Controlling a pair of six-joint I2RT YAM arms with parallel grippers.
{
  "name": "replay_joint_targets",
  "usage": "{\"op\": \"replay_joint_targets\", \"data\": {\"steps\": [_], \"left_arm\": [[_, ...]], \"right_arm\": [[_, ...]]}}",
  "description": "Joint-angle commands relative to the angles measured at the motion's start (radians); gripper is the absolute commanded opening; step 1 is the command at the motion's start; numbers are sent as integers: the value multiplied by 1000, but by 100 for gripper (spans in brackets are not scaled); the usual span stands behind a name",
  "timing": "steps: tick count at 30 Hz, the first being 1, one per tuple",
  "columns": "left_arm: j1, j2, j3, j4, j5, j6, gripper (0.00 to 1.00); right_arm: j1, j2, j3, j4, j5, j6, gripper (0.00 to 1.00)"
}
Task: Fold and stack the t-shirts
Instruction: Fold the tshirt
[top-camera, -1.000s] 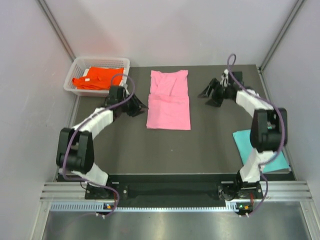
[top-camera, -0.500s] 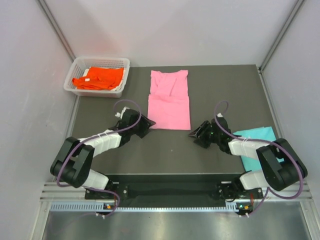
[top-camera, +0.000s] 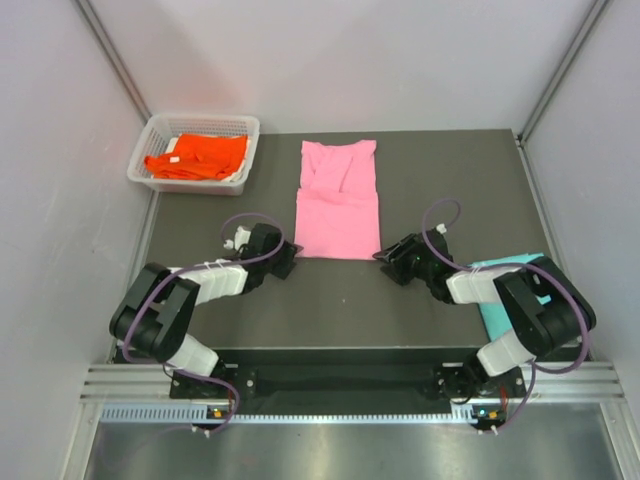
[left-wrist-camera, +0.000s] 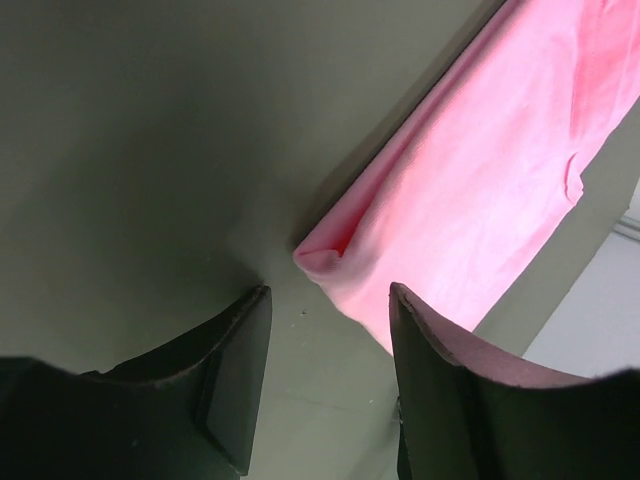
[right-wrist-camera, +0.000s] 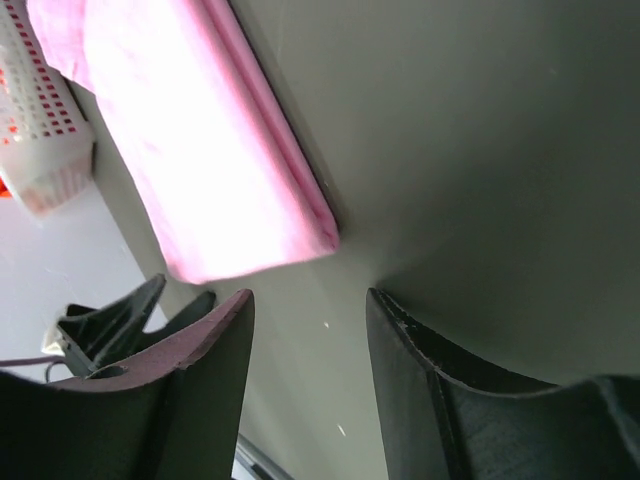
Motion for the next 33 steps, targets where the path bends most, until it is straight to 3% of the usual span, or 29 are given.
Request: {"op": "replay_joint_targets", "data": {"steps": [1, 6, 19, 25, 26, 28, 33], "left_arm": [[-3, 28, 32, -80, -54, -32, 56], [-3, 72, 75, -187, -34, -40, 51], [8, 97, 46, -152, -37, -81, 32], [18, 120, 31, -74, -8, -66, 4], [20, 117, 29, -72, -3, -60, 0], [20, 112, 28, -80, 6, -38, 0], [18, 55, -17, -83, 46, -14, 0]], "right_arm": [[13, 52, 53, 37, 25, 13, 49], [13, 104, 85, 12, 28, 26, 47], [13, 161, 90, -19, 20, 78, 34], [-7, 168, 90, -39, 7, 59, 17], [-14, 170, 90, -40, 0, 48, 9], [-33, 168, 82, -45, -3, 20, 1], [-57, 149, 49, -6, -47, -46, 0]]}}
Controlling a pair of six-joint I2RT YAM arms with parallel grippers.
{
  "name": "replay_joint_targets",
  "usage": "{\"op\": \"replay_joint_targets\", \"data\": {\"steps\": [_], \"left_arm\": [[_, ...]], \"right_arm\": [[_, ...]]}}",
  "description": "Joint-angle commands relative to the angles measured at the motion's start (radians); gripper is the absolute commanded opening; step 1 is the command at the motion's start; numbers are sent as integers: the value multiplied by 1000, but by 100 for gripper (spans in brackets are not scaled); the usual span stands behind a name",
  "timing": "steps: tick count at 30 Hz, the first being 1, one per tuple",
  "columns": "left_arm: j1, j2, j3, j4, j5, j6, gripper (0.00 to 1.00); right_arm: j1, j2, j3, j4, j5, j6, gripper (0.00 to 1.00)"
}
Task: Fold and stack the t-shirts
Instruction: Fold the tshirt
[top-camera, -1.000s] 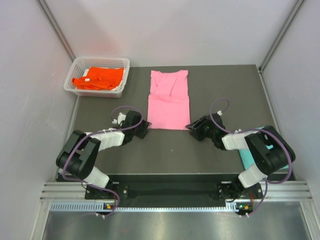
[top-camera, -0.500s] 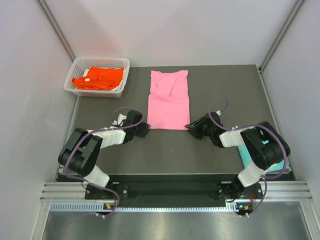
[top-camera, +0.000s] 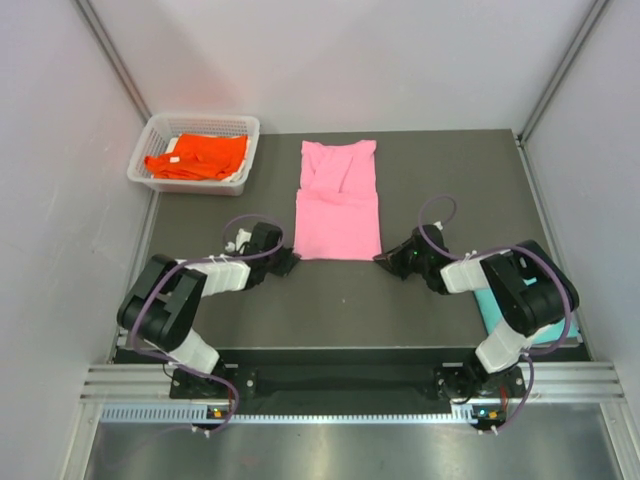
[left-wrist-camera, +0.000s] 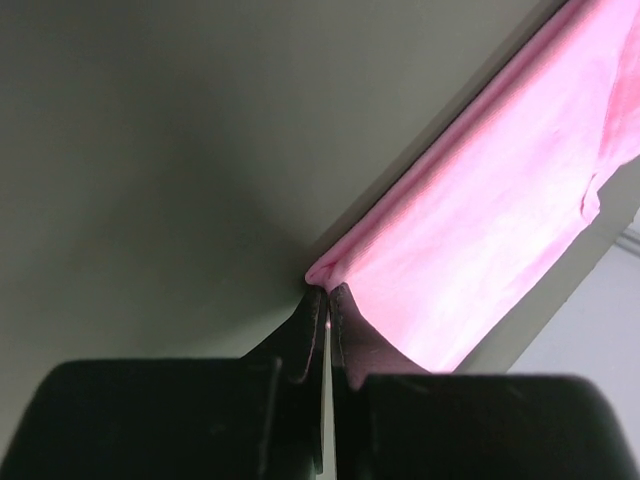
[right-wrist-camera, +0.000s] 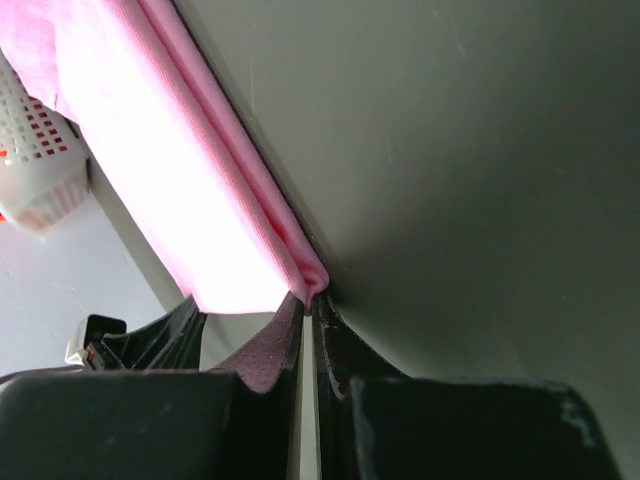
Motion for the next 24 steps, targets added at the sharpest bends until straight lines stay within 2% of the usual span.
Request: {"op": "replay_joint_targets", "data": {"steps": [1, 6, 11, 17, 20, 24], "left_arm": [[1, -47, -68, -70, 26, 45, 0], [-31, -181, -119, -157, 25, 65, 0], [-103, -394, -202, -275, -3, 22, 0], [-244, -653, -246, -469, -77, -63, 0], [-308, -776, -280, -555, -93, -132, 0], [-385, -869, -277, -636, -124, -169, 0]], "right_arm": [[-19, -8, -40, -30, -2, -86, 0], [-17, -128, -111, -54, -22, -92, 0], [21, -284, -176, -123, -23, -94, 0], [144, -548, -303, -234, 29, -20, 0], [207, -753, -349, -336, 70, 37, 0], [277, -939, -389, -508, 116, 100, 0]]}}
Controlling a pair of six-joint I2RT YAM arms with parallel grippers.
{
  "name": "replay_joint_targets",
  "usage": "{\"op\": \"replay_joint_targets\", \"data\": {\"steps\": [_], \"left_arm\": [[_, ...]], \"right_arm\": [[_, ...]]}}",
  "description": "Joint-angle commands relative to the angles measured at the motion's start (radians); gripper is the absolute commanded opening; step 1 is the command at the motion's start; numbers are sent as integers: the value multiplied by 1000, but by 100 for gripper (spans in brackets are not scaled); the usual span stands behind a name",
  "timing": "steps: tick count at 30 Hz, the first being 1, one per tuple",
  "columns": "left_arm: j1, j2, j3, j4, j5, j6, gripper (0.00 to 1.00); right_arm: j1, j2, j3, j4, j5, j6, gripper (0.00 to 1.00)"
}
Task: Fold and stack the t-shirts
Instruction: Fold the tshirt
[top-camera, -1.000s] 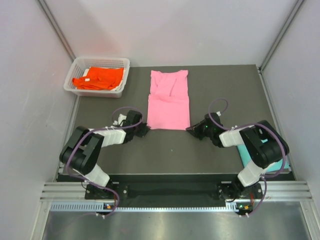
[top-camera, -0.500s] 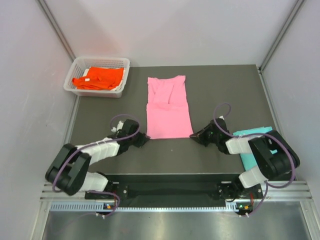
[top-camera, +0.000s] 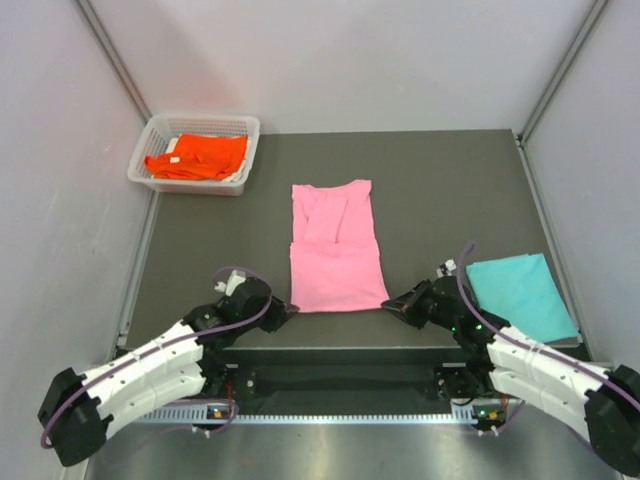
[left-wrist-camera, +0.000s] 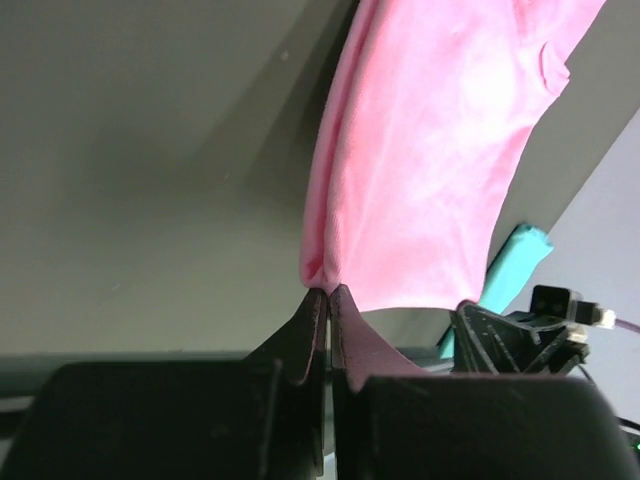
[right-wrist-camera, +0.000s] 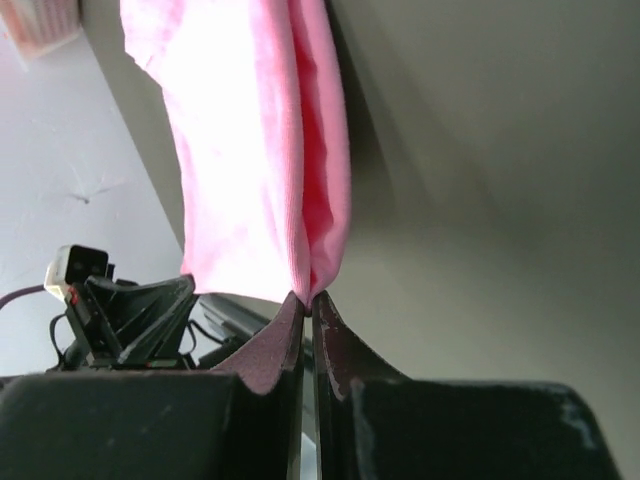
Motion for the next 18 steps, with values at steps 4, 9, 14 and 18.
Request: {"op": "replay_joint_targets", "data": {"steps": [4, 9, 14, 18], "left_arm": [[-71, 2, 117, -150, -84, 56, 0], [-69, 188, 386, -157, -224, 281, 0], [101, 366, 526, 2, -162, 453, 0], [286, 501, 604, 137, -1, 534, 0]], "right_arm": [[91, -189, 27, -239, 91, 38, 0], [39, -50, 214, -252, 59, -130, 0], [-156, 245, 447, -226, -100, -345, 0], [-263, 493, 697, -204, -236, -442, 0]]}}
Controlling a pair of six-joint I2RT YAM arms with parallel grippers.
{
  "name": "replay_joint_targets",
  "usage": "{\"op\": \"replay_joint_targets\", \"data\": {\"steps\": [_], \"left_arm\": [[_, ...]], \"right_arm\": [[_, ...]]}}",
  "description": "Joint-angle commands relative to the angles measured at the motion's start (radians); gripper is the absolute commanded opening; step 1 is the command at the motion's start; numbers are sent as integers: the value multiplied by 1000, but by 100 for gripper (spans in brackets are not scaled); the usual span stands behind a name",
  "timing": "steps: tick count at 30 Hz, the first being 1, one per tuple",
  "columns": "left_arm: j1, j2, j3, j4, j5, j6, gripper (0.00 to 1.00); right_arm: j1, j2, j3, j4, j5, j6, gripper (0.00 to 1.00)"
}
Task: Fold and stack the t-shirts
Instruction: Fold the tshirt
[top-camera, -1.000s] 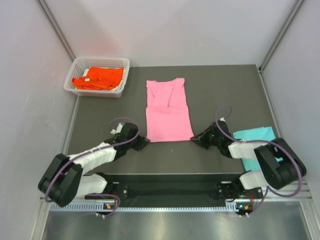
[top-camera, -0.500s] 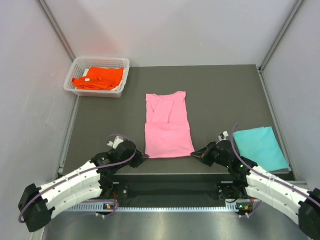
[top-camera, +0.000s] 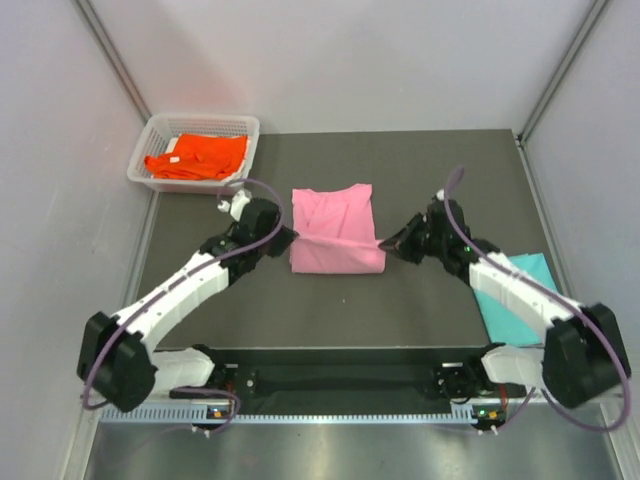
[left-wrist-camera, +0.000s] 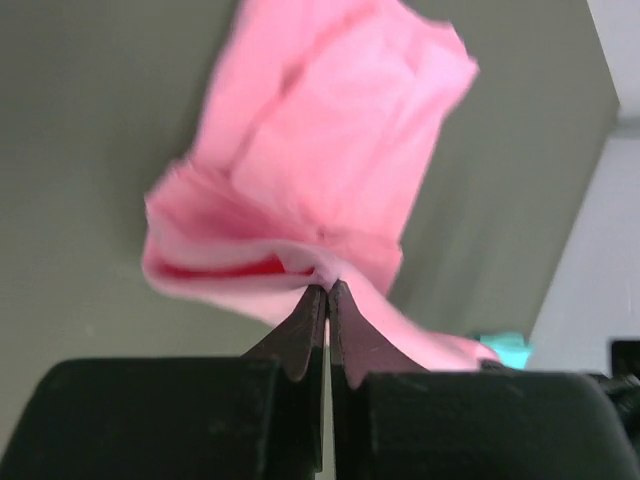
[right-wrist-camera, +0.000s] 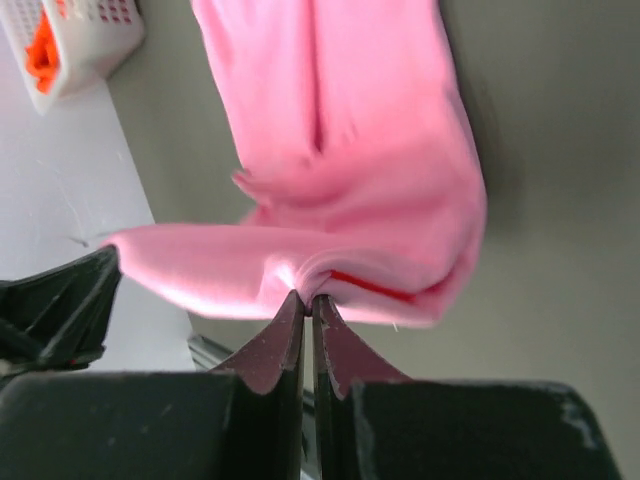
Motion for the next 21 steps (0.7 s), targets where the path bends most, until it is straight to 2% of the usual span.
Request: {"op": "replay_joint_targets", "data": {"steps": [1, 5, 8, 11, 21], "left_arm": [[149, 132, 91, 148, 102, 144, 0], [246, 297, 228, 207, 221, 189, 0], [300, 436, 357, 221, 324, 213, 0], [334, 549, 459, 226, 364, 216, 0], [394, 802, 657, 263, 460, 175, 0]], "right_arm": [[-80, 176, 199, 38, -150, -156, 0], [-123, 424, 403, 23, -249, -200, 0], [-143, 543, 553, -6, -278, -216, 0], [-157, 650, 708, -40, -312, -223, 0], [-209, 867, 905, -49, -369, -187, 0]]}}
